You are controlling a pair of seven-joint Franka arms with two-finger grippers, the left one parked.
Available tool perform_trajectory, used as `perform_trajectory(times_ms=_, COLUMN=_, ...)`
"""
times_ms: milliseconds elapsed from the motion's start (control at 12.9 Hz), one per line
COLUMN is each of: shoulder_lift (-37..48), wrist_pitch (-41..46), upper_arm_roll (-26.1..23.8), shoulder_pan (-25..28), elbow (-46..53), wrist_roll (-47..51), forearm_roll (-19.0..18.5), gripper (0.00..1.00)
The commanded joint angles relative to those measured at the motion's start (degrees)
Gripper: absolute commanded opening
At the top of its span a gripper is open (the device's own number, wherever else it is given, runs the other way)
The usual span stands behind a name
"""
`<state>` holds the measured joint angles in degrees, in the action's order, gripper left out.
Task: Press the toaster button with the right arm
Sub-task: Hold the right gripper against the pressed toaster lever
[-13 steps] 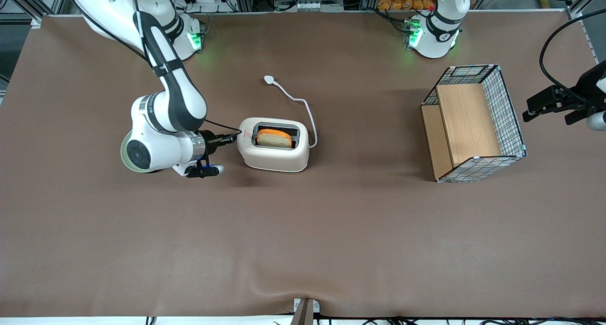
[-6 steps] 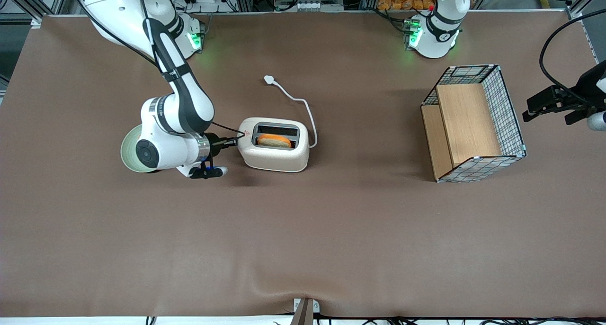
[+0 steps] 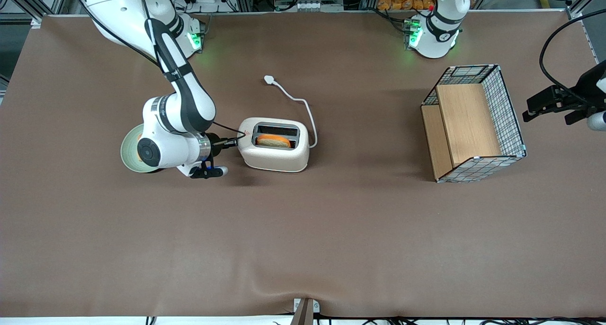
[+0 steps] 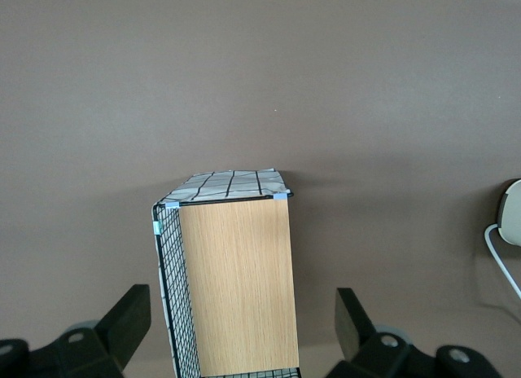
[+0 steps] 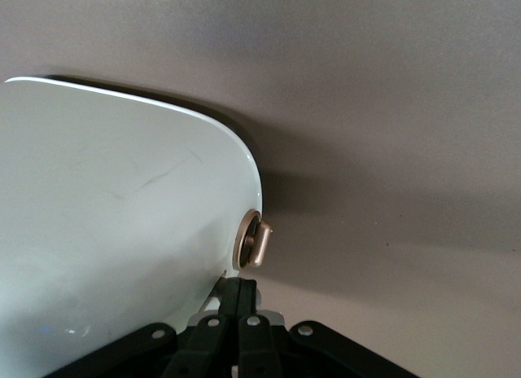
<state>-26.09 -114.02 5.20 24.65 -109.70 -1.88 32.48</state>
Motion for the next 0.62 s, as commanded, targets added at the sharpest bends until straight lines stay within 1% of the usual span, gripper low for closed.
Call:
perform_trajectory(times_ms=0, shoulder_lift=-1.69, wrist_pitch=-3.05, upper_arm_roll=0.34, shoulder_pan=1.98, elbow=-2.36, wrist_roll=-1.38, forearm_roll=1.18, gripper=0.0)
perform_trajectory(times_ms=232, shoulder_lift=-2.04, wrist_pitch=-3.4, upper_arm_roll=0.25, shoulder_pan=1.98, elbow=-2.36, wrist_roll=-1.64, forearm_roll=1.18, gripper=0.0)
perform_trajectory(times_ms=387, shoulder_lift=-2.48, wrist_pitch=-3.4, upper_arm_roll=0.25, shoulder_pan=1.98, elbow=-2.36, wrist_roll=-2.34, forearm_roll=1.89, gripper=0.0)
perform_trajectory(times_ms=542, shoulder_lift=-2.65, wrist_pitch=-3.23, upper_arm_roll=0.34, shoulder_pan=1.8, elbow=-2.36, wrist_roll=-3.74, forearm_roll=3.98, gripper=0.0)
